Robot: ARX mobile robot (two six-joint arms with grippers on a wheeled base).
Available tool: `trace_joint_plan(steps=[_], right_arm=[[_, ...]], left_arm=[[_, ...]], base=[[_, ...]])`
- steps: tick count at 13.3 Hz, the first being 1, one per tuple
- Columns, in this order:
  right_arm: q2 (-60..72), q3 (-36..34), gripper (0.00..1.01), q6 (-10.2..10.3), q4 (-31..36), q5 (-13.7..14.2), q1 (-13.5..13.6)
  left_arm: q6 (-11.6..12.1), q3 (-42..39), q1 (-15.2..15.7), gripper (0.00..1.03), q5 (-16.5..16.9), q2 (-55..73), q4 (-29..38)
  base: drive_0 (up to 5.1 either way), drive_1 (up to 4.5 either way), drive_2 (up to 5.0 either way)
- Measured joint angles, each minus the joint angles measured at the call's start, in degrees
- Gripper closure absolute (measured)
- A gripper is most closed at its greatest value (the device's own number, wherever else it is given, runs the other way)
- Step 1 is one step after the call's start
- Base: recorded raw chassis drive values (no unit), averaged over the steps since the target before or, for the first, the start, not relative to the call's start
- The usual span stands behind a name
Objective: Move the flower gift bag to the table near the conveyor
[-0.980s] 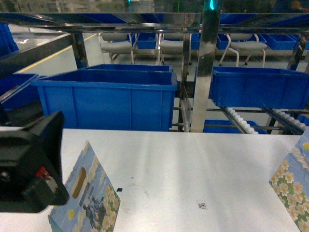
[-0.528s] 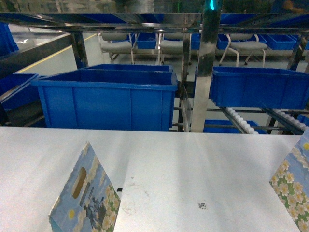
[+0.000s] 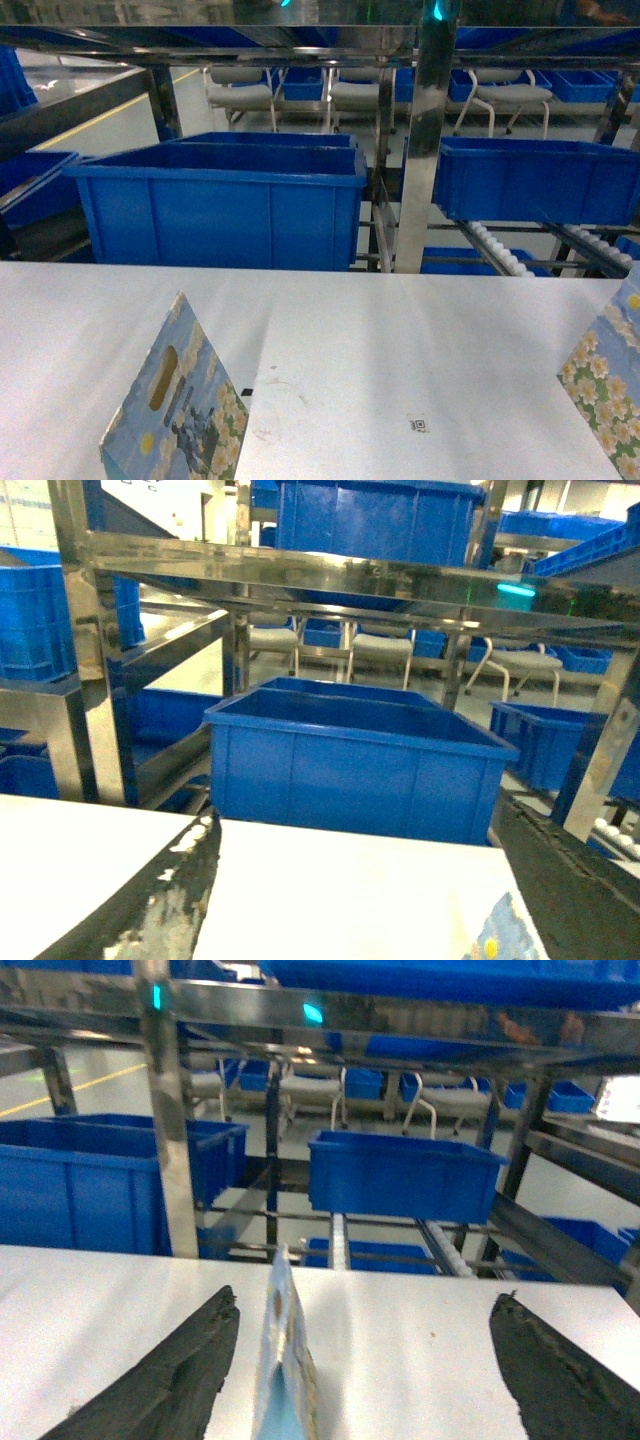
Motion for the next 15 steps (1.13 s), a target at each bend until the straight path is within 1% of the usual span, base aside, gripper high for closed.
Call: trace_joint_plan(steps=[1,2,3,4,6,7,8,9,10,11,15], right_arm=[[-4.42,0.0,0.33,0.59,-2.6,3.61,4.85],[-6.71,0.0,0.46,0.81,-5.4,7.39,8.85],[-8.39,0.0,0.59,0.96,-7.13,11.15,12.26],[-9.75,0.02,0.73,1.01,-8.55,14.73,15.93],[-11.08,0.04,0.99,1.01,-9.86,19.65,20.94],[-11.54,0.04,0.99,1.14,-10.36,21.99,23.12],[-11.89,0.04,0.99,1.14,-10.6,23.65,24.92],[-12.44,0.07,0.99,1.18,-11.54,30.23,30.69],[-12.44,0.07,0.99,1.16,-11.43,31.41,34.01],[-12.44,0.07,0.99,1.18,-11.43,32.54,33.75],[-12.44,0.07,0.99,1.16,-11.41,32.57,33.51]], left_arm=[[2.49,0.02,0.92,0.32,2.6,-3.41,-5.66],[3.58,0.02,0.72,0.45,3.39,-5.18,-8.48],[4.31,0.02,0.66,0.57,3.48,-6.14,-10.49],[4.5,0.02,0.66,0.72,3.48,-7.72,-11.67],[4.52,0.02,0.66,0.97,3.45,-9.94,-13.92],[4.59,0.02,0.66,1.01,3.5,-10.93,-15.08],[4.66,0.02,0.66,1.01,3.52,-11.91,-15.69],[4.68,0.15,0.66,1.01,3.45,-17.33,-24.37],[4.68,0.24,0.66,1.01,3.54,-20.94,-24.61],[4.72,0.17,0.66,1.01,3.43,-20.92,-25.83],[4.72,0.17,0.68,1.01,3.54,-20.92,-25.73]], base=[[0.0,0.0,0.0],[0.0,0.0,0.0],[0.0,0.0,0.0],[0.0,0.0,0.0],[0.0,0.0,0.0],[0.0,0.0,0.0],[0.0,0.0,0.0],[0.0,0.0,0.0],[0.0,0.0,0.0],[0.0,0.0,0.0],[0.0,0.0,0.0]])
